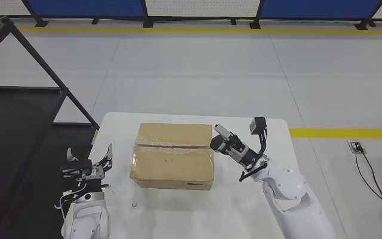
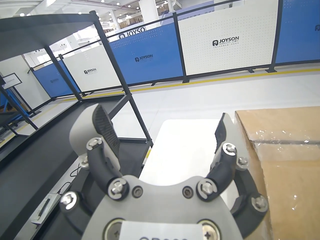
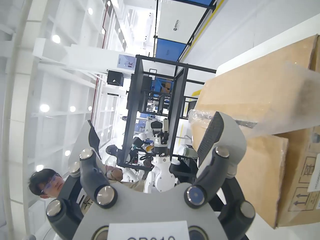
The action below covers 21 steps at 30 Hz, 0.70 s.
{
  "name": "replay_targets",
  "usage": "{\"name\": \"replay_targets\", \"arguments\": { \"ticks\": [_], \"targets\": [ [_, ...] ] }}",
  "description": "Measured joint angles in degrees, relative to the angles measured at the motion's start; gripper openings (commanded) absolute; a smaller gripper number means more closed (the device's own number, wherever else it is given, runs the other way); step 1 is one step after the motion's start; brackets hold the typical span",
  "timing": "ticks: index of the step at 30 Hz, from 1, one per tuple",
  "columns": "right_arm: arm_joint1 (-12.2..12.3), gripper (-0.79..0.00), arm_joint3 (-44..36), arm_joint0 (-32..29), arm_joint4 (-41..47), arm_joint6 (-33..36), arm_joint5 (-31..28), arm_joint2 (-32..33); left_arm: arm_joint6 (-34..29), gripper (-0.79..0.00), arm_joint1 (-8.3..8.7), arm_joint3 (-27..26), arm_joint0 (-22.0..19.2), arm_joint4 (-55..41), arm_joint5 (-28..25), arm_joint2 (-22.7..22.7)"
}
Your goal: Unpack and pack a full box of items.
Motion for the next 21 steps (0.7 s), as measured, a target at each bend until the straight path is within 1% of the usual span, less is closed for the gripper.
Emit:
{"name": "replay_targets", "arguments": {
  "ticks": [3, 6, 9, 11, 12, 18, 21],
  "targets": [
    [-0.28, 0.000, 2.38, 2.52, -0.66, -0.11, 3.24, -1.56, 0.19, 0.000, -0.05, -0.02, 0.16, -0.11, 0.12, 0.14],
    [-0.70, 0.000, 4.66, 4.75, -0.13, -0.67, 3.06, -2.99, 0.36, 0.000, -0.10, -0.01, 0.30, -0.27, 0.20, 0.19],
    [-1.28, 0.000, 6.29, 6.80, -0.95, -3.23, 2.66, -5.01, 0.59, 0.000, -0.14, 0.13, 0.48, -0.30, 0.24, 0.25],
    [-1.69, 0.000, 7.29, 8.66, -2.73, -4.23, 3.78, -7.02, 0.70, 0.000, -0.16, 0.18, 0.58, -0.26, 0.24, 0.30],
    [-1.88, 0.000, 7.70, 9.59, -4.00, -4.84, 4.80, -7.99, 0.75, 0.000, -0.17, 0.18, 0.63, -0.23, 0.24, 0.33],
    [-3.41, 0.000, 10.41, 16.24, -13.54, -8.19, 15.10, -15.52, 1.18, 0.000, -0.20, 0.25, 1.20, -0.59, 0.12, 0.01],
    [-4.02, 0.000, 11.86, 18.62, -16.43, -7.98, 20.20, -17.97, 1.46, 0.000, -0.21, 0.51, 1.41, -0.98, -0.08, -0.25]
  ]
}}
